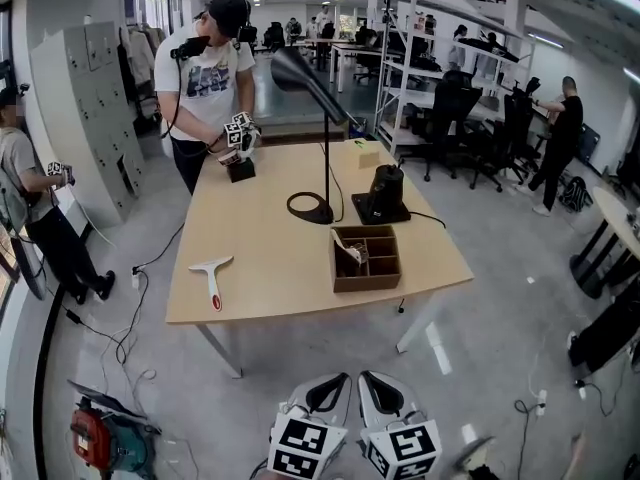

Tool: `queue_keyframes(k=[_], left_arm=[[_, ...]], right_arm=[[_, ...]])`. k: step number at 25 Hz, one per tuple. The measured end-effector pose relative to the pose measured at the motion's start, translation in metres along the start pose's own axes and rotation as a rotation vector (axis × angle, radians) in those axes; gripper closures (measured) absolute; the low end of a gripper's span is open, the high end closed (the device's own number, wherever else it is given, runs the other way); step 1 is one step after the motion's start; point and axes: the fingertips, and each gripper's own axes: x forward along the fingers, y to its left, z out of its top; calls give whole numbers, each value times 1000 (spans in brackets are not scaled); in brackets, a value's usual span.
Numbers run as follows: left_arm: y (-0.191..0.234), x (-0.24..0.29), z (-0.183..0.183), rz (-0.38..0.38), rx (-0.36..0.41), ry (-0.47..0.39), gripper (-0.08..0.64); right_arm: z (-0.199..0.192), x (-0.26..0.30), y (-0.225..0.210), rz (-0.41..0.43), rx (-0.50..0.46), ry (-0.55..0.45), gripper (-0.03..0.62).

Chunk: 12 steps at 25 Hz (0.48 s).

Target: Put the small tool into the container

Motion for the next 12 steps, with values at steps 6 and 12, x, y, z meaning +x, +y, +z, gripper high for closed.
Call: queue_keyframes(k=[6,12], left_arm=[[-40,-40,2,-5,-6,0,555],[-68,-31,-13,10,6,5,555]], right_arm=[[5,-52,19,-11,-3,11,588],[-7,-74,-1,-19,18,-15,588]])
